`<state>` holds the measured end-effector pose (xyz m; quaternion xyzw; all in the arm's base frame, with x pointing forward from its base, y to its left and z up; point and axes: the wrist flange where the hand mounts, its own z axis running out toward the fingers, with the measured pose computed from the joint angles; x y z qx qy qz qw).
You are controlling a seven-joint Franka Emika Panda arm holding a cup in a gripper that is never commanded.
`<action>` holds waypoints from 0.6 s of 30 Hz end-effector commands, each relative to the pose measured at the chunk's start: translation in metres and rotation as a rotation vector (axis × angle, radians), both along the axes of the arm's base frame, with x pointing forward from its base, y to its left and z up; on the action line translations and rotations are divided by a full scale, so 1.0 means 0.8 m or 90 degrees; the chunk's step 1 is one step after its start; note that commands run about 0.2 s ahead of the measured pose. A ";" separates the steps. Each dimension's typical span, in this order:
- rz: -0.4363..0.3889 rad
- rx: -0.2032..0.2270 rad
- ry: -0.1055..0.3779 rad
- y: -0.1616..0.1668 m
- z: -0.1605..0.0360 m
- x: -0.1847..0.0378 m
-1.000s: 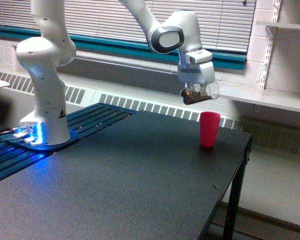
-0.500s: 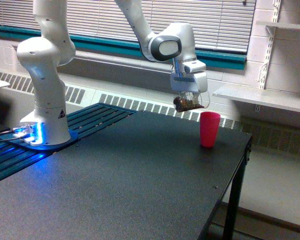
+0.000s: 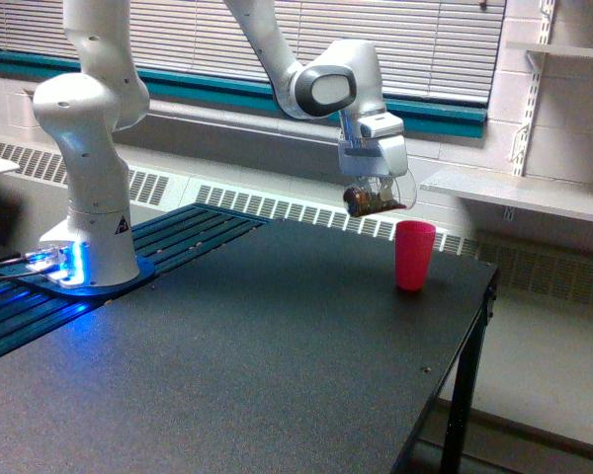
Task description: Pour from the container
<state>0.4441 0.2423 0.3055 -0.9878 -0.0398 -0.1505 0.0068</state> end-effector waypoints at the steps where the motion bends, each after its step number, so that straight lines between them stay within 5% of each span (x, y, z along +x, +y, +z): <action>1: -0.032 0.002 -0.016 -0.015 0.014 0.006; 18: -0.013 -0.031 -0.001 -0.016 0.033 0.033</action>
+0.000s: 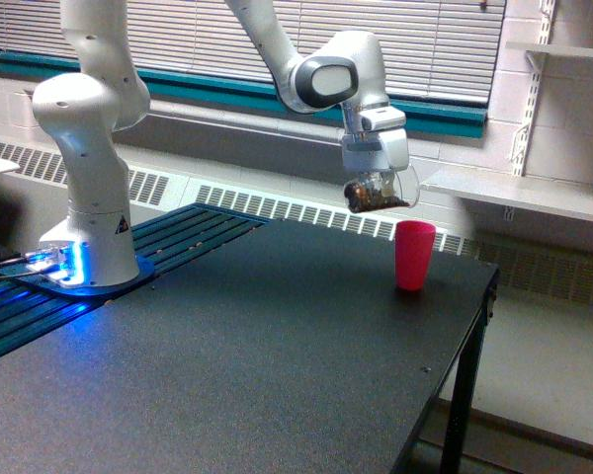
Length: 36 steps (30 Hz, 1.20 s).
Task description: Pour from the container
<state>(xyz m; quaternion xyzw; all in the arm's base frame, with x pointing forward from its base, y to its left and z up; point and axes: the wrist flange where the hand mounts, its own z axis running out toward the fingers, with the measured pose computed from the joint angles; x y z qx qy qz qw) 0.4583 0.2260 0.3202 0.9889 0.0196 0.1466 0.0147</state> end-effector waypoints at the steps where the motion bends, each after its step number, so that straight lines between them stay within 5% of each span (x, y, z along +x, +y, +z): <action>1: 0.020 -0.010 -0.003 0.006 0.016 0.017; 20: 0.057 -0.040 0.037 0.032 -0.005 0.030; 36: 0.061 -0.072 0.050 0.025 0.008 0.036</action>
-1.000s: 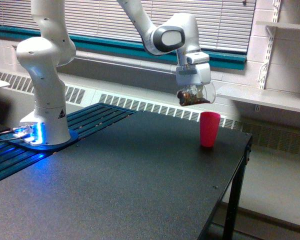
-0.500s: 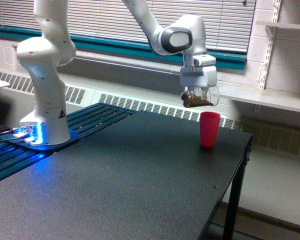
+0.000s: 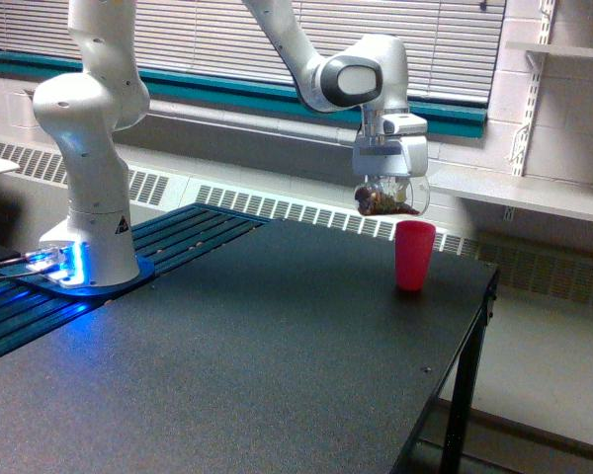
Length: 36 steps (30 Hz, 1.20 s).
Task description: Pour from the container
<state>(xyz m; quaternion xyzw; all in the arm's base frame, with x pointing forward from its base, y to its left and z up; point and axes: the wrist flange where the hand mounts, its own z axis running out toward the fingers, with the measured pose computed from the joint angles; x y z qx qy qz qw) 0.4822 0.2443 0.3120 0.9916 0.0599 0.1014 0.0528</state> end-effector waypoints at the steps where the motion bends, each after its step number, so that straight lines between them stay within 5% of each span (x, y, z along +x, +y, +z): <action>1: 0.020 -0.015 -0.007 0.003 0.019 0.007; 36: 0.053 -0.056 0.023 0.023 0.010 0.017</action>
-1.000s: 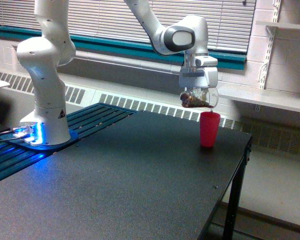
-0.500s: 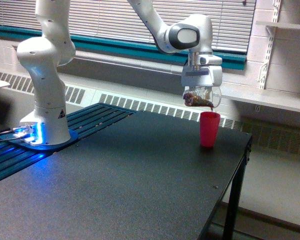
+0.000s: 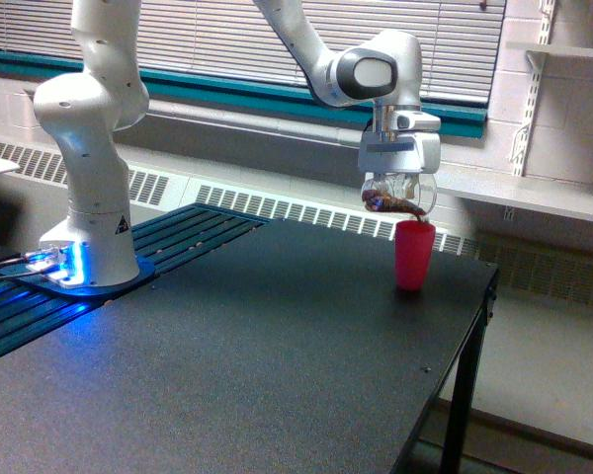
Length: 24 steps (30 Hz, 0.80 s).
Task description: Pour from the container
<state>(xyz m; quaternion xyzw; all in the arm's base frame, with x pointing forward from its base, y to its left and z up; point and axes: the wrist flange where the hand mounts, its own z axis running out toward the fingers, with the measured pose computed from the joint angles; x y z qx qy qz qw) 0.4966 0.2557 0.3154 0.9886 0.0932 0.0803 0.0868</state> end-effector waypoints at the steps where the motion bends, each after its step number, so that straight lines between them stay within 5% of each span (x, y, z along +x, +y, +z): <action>1: 0.018 -0.007 -0.002 0.009 0.005 -0.002; 24: 0.026 -0.020 0.004 0.011 0.007 -0.006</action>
